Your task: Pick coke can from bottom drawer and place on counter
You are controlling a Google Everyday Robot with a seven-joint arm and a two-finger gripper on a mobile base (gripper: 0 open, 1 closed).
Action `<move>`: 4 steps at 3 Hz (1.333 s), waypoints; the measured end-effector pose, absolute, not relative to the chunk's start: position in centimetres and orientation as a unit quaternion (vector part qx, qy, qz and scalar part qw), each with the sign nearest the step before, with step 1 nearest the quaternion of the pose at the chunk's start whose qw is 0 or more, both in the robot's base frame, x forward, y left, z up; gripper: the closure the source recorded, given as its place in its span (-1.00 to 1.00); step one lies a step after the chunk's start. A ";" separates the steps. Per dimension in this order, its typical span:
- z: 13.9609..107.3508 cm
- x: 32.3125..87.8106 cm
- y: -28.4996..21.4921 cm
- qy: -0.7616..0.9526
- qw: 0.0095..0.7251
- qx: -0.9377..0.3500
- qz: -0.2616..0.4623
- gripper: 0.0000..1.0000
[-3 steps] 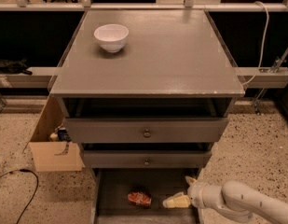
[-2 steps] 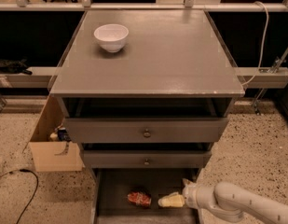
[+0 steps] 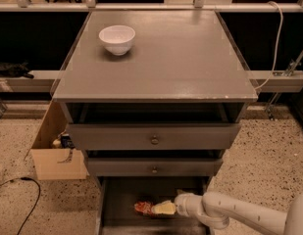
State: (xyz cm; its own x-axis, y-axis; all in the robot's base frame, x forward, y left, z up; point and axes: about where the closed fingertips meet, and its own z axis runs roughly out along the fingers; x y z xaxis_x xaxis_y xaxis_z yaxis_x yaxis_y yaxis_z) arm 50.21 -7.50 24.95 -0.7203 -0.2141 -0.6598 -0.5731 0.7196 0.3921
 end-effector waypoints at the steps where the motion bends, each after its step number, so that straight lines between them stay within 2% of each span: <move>1: 24.9 50.2 -7.5 0.878 0.299 -0.224 0.300 -1.00; 3: 21.6 51.7 -3.9 0.876 0.295 -0.247 0.292 -1.00; 4: 18.0 49.8 -1.7 0.875 0.318 -0.249 0.268 -1.00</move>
Offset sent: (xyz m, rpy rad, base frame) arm 0.0152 0.0407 -0.0338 -0.0434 -0.0103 0.0541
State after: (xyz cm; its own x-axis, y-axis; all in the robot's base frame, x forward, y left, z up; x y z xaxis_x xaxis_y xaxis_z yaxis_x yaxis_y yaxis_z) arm 49.79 -1.73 17.99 -0.6743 -0.2653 -0.6892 -0.6054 0.7330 0.3101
